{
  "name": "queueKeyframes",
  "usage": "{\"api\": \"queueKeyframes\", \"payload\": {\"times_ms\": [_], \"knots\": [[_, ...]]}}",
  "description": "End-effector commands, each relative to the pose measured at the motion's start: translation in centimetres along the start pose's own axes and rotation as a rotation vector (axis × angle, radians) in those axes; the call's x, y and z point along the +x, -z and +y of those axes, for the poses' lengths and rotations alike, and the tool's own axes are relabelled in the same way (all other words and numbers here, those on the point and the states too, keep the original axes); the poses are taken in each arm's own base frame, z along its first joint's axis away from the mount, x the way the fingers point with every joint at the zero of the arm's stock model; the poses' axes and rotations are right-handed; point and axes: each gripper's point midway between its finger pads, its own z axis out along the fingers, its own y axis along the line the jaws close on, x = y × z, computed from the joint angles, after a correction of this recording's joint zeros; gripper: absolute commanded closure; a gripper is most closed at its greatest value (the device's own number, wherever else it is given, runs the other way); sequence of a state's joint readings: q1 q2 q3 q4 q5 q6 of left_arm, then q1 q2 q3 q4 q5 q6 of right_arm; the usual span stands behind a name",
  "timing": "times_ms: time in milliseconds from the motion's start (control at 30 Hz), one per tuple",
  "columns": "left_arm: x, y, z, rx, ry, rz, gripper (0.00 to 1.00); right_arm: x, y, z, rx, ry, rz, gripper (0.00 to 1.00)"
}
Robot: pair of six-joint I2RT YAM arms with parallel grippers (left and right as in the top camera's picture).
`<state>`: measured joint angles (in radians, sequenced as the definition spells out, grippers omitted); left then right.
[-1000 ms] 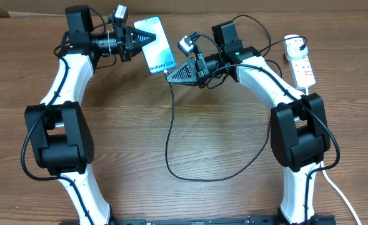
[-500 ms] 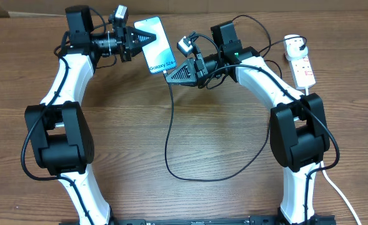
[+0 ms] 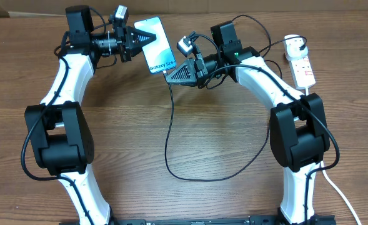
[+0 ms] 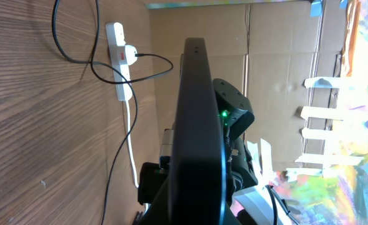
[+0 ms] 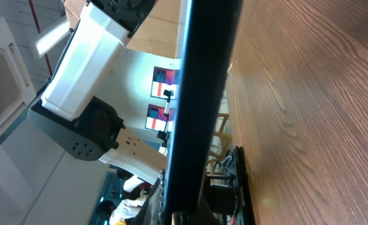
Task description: Plug charger to phone and switch on socket
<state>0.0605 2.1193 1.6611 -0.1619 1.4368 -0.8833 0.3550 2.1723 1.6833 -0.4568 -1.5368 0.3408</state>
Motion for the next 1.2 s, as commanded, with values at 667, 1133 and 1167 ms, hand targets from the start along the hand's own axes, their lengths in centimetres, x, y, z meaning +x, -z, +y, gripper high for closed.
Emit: {"api": "queueKeyframes", "payload": {"times_ms": [667, 1133, 1167], "knots": [[0.78, -0.06, -1.01, 0.042, -0.004, 0.052, 0.96, -0.57, -0.18, 2.69, 0.0, 0.04, 0.003, 0.96], [0.96, -0.04, -1.23, 0.053, -0.012, 0.064, 0.96, -0.76, -0.18, 2.42, 0.017, 0.004, -0.007, 0.96], [0.96, -0.04, -1.23, 0.053, -0.012, 0.064, 0.96, -0.78, -0.18, 2.38, 0.019, 0.004, -0.008, 0.96]]}}
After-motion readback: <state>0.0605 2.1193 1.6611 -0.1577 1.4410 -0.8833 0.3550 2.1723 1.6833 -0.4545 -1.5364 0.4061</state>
